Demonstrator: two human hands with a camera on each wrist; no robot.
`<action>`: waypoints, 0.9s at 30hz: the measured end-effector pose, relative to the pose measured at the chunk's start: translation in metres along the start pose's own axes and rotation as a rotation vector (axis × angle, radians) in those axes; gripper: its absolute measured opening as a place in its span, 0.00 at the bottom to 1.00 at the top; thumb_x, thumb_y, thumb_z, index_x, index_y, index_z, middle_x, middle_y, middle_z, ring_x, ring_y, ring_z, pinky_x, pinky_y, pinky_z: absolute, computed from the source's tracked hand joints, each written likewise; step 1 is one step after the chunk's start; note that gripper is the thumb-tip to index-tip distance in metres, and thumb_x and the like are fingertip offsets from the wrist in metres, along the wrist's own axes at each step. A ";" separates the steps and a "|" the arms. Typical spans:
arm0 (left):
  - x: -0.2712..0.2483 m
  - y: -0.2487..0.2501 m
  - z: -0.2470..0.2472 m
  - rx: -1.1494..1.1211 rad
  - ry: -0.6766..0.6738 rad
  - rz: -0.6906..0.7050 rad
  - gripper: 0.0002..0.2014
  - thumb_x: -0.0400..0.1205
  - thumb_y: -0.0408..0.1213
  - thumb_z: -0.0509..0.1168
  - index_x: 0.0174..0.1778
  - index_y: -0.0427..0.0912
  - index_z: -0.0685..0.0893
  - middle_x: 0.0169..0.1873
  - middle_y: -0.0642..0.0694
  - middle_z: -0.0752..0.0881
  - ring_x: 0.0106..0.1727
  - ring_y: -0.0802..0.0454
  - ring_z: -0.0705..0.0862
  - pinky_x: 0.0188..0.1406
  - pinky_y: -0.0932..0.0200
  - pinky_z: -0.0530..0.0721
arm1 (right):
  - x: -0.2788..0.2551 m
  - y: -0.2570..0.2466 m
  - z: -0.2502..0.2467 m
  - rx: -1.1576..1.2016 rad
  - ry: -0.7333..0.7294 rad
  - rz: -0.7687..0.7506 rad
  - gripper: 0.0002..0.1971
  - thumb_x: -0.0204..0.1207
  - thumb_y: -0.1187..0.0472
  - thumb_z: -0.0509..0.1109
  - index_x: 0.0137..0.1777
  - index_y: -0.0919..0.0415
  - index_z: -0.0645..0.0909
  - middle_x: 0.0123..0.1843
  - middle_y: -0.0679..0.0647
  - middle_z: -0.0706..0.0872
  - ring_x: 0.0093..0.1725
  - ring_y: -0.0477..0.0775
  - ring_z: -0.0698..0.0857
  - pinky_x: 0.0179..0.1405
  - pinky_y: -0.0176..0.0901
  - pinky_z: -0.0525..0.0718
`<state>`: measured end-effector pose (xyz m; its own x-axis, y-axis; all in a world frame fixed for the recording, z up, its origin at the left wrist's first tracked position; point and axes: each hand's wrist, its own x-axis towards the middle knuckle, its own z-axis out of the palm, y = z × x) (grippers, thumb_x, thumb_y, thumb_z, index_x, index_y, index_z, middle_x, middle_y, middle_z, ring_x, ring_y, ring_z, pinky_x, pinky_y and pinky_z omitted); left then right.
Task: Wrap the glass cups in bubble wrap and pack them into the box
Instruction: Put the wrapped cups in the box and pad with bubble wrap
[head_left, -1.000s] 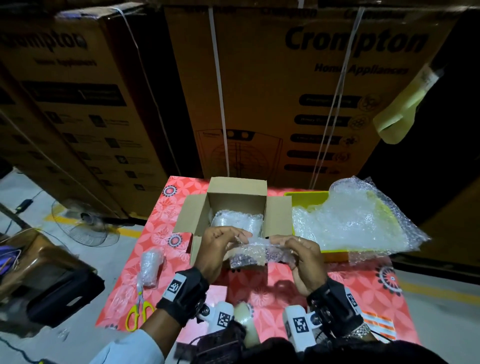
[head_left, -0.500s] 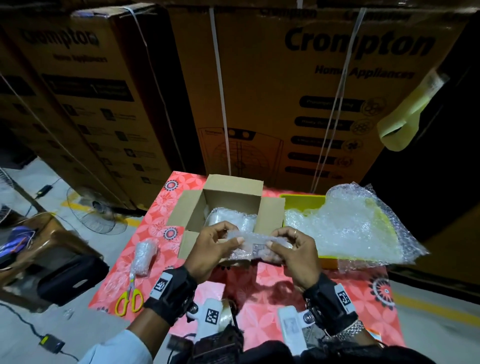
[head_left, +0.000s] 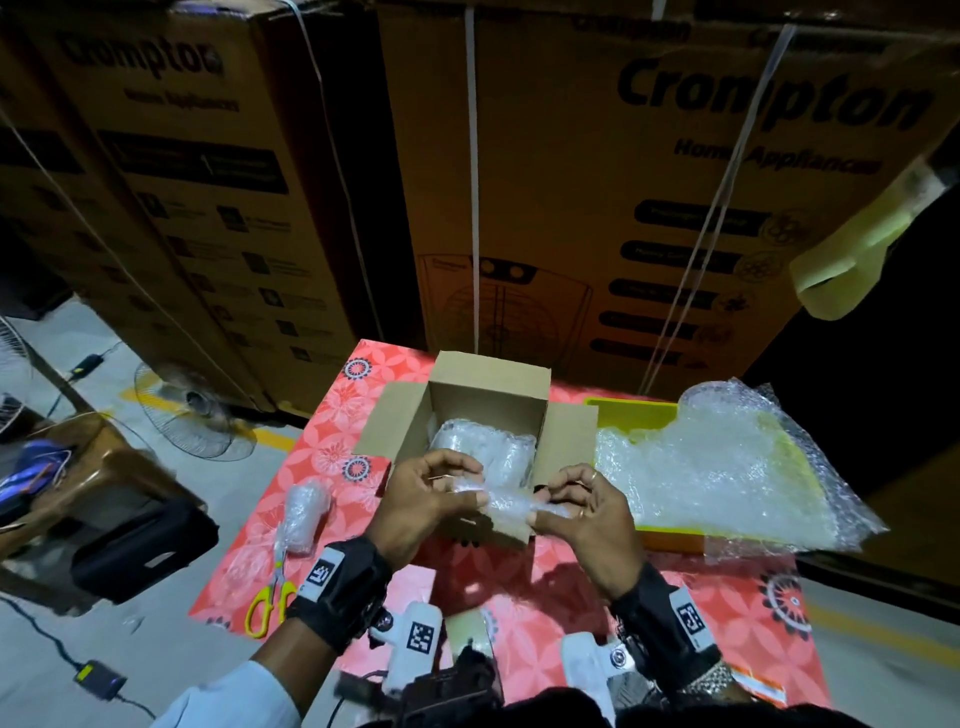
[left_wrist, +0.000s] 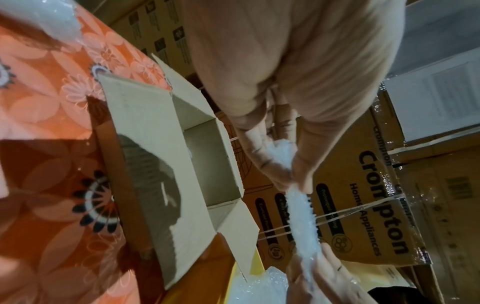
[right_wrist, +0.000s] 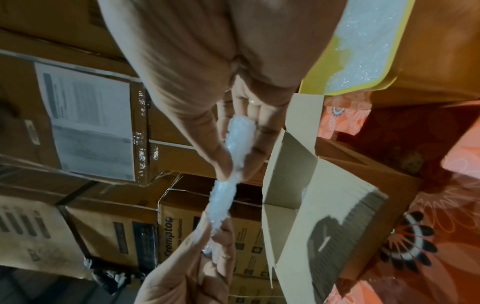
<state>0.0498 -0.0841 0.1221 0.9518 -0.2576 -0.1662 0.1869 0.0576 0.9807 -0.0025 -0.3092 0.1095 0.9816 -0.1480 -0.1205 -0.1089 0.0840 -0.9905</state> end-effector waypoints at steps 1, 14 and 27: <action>0.002 -0.001 -0.006 -0.012 -0.003 -0.016 0.19 0.69 0.22 0.83 0.55 0.33 0.90 0.44 0.47 0.91 0.43 0.45 0.89 0.44 0.53 0.91 | 0.001 0.001 0.004 -0.034 -0.011 -0.013 0.22 0.62 0.81 0.84 0.52 0.67 0.82 0.44 0.60 0.88 0.43 0.50 0.87 0.44 0.45 0.89; 0.046 0.016 -0.071 -0.057 -0.008 -0.037 0.26 0.69 0.17 0.81 0.61 0.37 0.87 0.46 0.29 0.88 0.42 0.32 0.90 0.41 0.41 0.93 | 0.028 -0.013 0.079 -0.218 -0.191 -0.024 0.13 0.73 0.74 0.79 0.40 0.58 0.80 0.41 0.53 0.87 0.45 0.53 0.85 0.48 0.47 0.84; 0.095 -0.038 -0.141 0.701 -0.214 0.082 0.45 0.73 0.39 0.85 0.84 0.55 0.71 0.82 0.64 0.64 0.85 0.60 0.61 0.85 0.55 0.65 | 0.140 0.003 0.120 -0.330 -0.073 0.241 0.26 0.75 0.81 0.70 0.60 0.51 0.92 0.68 0.52 0.88 0.53 0.51 0.90 0.54 0.45 0.91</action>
<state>0.1677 0.0255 0.0543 0.8742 -0.4661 -0.1361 -0.1506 -0.5267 0.8366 0.1530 -0.2114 0.0974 0.9292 -0.0914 -0.3580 -0.3695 -0.2145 -0.9041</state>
